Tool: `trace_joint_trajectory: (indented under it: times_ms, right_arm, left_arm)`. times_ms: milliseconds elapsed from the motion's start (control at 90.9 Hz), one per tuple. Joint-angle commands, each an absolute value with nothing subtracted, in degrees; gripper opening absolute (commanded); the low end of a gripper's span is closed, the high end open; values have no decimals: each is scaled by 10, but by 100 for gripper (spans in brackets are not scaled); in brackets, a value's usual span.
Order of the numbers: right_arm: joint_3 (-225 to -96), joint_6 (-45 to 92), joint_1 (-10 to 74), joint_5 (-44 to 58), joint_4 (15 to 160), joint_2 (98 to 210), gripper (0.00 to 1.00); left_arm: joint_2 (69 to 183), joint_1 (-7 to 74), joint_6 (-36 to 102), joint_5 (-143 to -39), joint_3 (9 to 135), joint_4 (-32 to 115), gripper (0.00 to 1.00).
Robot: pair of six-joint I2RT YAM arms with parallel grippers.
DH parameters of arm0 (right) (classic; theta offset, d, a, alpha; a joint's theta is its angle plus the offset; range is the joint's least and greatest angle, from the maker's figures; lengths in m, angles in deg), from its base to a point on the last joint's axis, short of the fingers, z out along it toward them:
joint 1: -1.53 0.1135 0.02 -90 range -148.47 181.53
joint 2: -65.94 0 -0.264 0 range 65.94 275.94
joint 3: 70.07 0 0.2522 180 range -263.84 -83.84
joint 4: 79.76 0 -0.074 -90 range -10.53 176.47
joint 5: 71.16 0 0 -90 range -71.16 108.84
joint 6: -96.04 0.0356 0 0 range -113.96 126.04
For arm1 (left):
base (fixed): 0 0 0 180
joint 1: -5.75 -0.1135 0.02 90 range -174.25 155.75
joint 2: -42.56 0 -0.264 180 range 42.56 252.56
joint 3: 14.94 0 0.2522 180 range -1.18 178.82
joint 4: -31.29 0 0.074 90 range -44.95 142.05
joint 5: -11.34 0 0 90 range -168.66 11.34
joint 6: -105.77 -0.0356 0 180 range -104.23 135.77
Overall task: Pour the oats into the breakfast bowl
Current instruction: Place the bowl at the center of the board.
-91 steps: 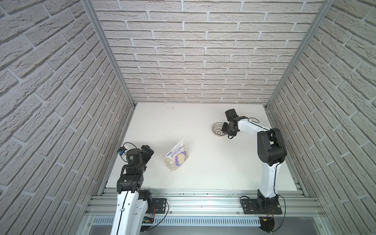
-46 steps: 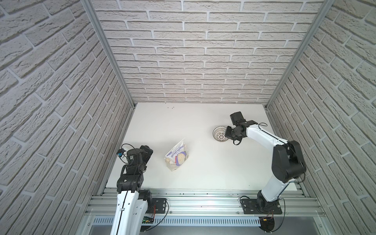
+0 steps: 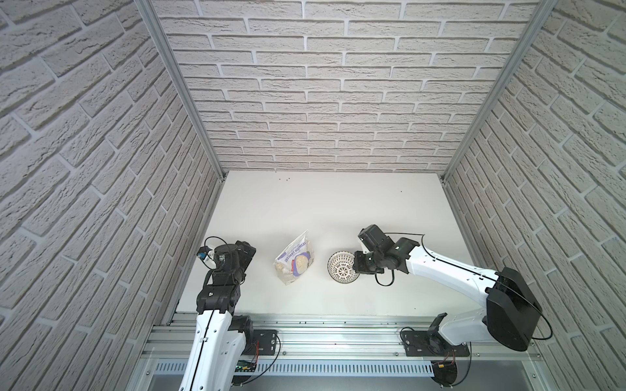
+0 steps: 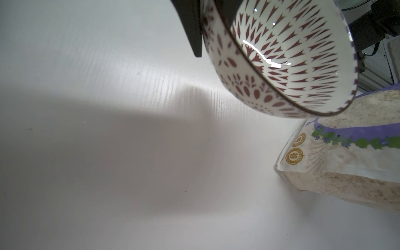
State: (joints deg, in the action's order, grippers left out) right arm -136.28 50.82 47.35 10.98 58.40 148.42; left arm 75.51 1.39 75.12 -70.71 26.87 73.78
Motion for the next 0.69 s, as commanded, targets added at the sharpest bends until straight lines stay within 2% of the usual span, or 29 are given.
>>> trace_joint_trajectory:
  times_ms: [0,209,506,682]
  right_arm:
    - [-1383,532,495,107,639,1518,3]
    - [-1414,531,526,119,635,1582,4]
    - [-1406,548,545,152,607,1594,4]
    - [-1397,552,548,171,602,1590,11]
  left_arm:
    - [751,18,752,-697,281,730,98]
    - [740,21,768,-697,272,741,98]
    - [734,22,772,-690,269,751,98]
    - [734,23,773,-685,268,753,98]
